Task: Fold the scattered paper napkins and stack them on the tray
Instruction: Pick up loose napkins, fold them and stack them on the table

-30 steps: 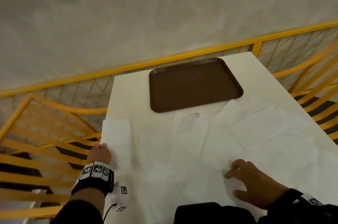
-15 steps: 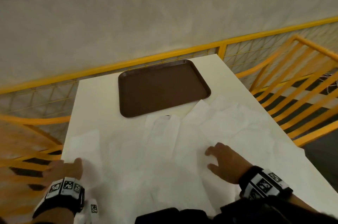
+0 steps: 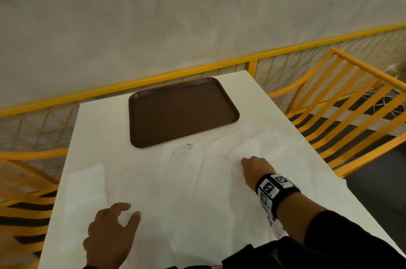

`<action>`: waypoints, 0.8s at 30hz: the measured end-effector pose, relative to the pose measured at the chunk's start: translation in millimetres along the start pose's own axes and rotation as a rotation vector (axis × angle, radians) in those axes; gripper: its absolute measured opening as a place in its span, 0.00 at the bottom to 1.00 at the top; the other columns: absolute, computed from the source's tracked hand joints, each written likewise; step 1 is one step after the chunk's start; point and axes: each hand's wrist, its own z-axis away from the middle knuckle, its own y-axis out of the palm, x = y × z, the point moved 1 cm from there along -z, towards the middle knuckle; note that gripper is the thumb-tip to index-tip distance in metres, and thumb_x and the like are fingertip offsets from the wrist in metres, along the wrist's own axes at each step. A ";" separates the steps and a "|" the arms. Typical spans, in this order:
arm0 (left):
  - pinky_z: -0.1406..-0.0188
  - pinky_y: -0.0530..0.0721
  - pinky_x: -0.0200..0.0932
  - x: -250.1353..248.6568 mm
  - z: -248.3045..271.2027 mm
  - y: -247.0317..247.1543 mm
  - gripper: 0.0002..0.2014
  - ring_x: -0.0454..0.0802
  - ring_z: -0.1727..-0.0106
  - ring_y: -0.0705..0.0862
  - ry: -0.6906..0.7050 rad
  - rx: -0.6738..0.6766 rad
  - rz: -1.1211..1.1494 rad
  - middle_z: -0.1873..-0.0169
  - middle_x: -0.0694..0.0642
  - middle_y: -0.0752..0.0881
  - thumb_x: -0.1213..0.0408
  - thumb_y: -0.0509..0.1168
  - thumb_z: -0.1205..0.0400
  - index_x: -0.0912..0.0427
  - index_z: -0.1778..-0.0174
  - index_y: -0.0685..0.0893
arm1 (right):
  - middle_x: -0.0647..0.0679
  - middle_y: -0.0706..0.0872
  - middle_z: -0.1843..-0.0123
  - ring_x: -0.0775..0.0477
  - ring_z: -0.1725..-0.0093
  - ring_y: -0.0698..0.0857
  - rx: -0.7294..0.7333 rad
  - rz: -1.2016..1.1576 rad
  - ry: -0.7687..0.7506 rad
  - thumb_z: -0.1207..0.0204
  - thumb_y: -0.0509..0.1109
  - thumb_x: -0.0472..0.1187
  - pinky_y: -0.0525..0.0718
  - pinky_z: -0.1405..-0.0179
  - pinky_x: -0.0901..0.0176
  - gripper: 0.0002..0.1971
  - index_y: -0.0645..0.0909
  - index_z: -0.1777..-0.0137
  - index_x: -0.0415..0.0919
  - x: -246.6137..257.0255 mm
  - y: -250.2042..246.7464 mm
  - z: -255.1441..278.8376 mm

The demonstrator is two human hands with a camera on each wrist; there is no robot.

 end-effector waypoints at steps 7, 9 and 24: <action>0.40 0.75 0.51 -15.7 19.6 -1.0 0.06 0.48 0.44 0.81 0.203 0.006 0.049 0.50 0.40 0.80 0.42 0.64 0.24 0.34 0.53 0.78 | 0.43 0.74 0.35 0.41 0.34 0.72 -0.018 -0.089 0.019 0.25 0.62 0.50 0.78 0.38 0.50 0.23 0.67 0.32 0.42 9.3 11.3 8.4; 0.41 0.75 0.49 -19.4 23.4 2.2 0.04 0.46 0.45 0.81 0.231 0.019 0.033 0.52 0.38 0.80 0.42 0.64 0.24 0.32 0.55 0.77 | 0.41 0.76 0.36 0.40 0.36 0.73 -0.035 -0.089 0.020 0.24 0.59 0.39 0.78 0.39 0.52 0.17 0.69 0.34 0.39 13.9 11.2 7.8; 0.44 0.79 0.43 -31.7 28.7 6.8 0.46 0.44 0.39 0.80 0.234 0.499 0.800 0.38 0.49 0.77 0.36 0.80 0.50 0.38 0.36 0.69 | 0.43 0.88 0.52 0.46 0.54 0.86 0.516 -1.449 -0.516 0.34 0.64 0.35 0.82 0.51 0.55 0.15 0.83 0.47 0.34 48.4 -74.1 92.7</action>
